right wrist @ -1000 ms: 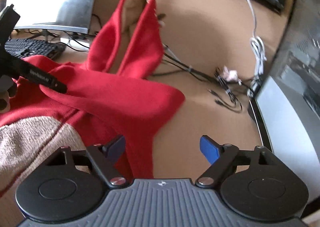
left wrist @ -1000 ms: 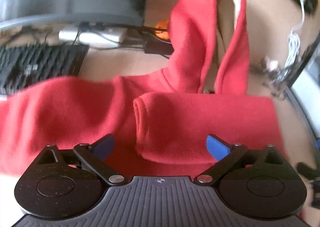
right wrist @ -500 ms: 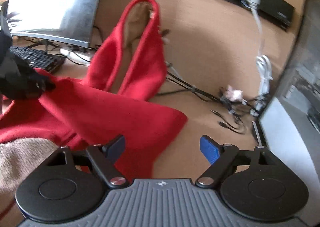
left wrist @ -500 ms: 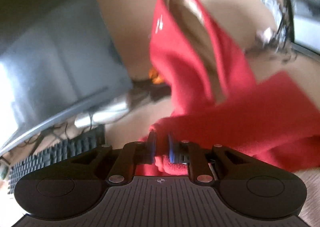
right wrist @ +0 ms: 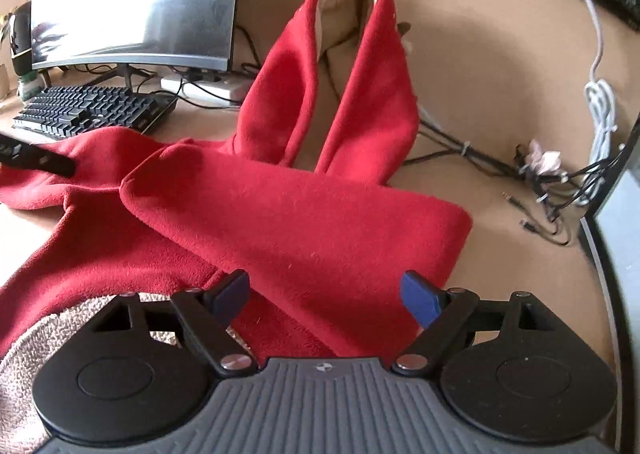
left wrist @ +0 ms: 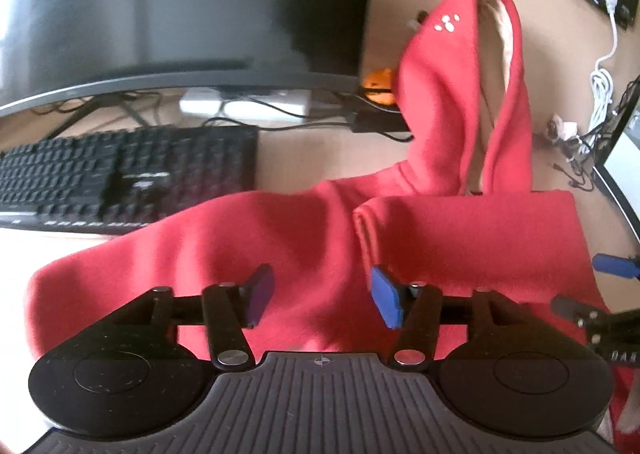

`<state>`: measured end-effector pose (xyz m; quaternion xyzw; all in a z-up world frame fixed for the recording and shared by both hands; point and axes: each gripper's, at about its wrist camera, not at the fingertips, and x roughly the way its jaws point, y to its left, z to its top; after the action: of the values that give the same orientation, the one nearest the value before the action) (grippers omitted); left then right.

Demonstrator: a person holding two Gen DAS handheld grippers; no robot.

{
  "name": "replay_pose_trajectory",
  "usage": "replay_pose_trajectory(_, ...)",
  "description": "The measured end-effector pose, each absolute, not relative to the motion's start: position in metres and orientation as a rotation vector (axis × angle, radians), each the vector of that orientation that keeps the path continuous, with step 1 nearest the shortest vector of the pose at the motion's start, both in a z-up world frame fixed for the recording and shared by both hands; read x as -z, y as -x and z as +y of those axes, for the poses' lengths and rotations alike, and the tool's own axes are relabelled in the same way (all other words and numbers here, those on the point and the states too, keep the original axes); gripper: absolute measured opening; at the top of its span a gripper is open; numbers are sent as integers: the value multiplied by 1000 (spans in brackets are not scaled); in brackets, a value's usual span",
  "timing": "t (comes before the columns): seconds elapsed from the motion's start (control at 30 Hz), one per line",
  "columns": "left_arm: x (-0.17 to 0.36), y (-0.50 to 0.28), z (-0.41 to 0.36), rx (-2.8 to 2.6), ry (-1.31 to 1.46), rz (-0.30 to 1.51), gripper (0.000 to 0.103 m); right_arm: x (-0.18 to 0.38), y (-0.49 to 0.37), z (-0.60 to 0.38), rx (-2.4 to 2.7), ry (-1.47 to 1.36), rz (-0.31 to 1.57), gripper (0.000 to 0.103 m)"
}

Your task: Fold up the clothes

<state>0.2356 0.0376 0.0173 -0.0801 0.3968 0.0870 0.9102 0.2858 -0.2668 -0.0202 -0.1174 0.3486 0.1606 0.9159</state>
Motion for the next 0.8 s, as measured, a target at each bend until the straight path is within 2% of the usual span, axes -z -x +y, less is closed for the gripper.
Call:
replay_pose_trajectory(0.1, -16, -217, 58, -168, 258, 825, 69, 12, -279, -268, -295, 247, 708, 84)
replay_pose_trajectory(0.27, 16, -180, 119, -114, 777, 856, 73, 7, -267, -268, -271, 245, 708, 85)
replay_pose_trajectory(0.33, 29, -174, 135, -154, 896, 848, 73, 6, -262, -267, -267, 248, 711, 85)
replay_pose_trajectory(0.5, 35, -177, 149, -214, 996, 783, 74, 5, -256, -266, -256, 245, 714, 86)
replay_pose_trajectory(0.8, 43, -190, 167, -413, 994, 708, 73, 1, -241, -281, -205, 228, 696, 87)
